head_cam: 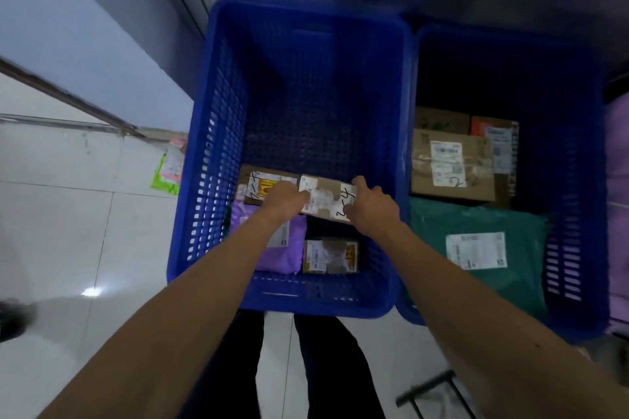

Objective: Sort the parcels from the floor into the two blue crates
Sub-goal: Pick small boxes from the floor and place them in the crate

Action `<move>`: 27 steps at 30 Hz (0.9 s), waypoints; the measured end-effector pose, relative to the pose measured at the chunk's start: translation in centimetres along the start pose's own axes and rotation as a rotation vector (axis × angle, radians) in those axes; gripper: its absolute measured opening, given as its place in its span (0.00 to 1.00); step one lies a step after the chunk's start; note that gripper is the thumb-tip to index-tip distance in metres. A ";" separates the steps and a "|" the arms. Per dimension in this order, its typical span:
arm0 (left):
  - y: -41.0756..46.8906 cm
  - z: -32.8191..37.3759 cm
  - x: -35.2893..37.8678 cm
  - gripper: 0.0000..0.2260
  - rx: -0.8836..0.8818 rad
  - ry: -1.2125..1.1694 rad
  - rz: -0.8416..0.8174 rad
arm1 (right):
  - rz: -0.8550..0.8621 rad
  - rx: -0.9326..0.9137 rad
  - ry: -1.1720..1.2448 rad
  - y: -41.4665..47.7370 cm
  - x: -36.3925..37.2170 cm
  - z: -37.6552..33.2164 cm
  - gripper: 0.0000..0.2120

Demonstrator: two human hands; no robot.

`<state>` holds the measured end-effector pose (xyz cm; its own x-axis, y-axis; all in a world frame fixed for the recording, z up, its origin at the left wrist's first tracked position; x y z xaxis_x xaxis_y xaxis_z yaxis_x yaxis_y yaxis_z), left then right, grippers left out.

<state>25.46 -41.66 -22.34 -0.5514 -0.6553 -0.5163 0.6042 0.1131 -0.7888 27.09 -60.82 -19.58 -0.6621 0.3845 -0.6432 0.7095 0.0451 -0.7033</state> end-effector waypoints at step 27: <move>11.3 -2.2 11.2 0.19 0.336 0.911 0.066 | -0.212 0.140 -0.470 10.4 14.1 4.9 0.30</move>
<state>24.88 -46.08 -37.72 -0.6591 0.1896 -0.7278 0.7046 -0.1826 -0.6857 23.98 -59.49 -37.43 -0.8467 -0.0761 -0.5266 0.5311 -0.0586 -0.8453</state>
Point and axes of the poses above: each hand's wrist, its own y-axis towards the middle knuckle, its own x-axis out of the palm, z = x × y, the point moved 7 cm from there along y, towards the middle knuckle, and after that the axes turned 13 degrees about y, right-handed, at the moved point
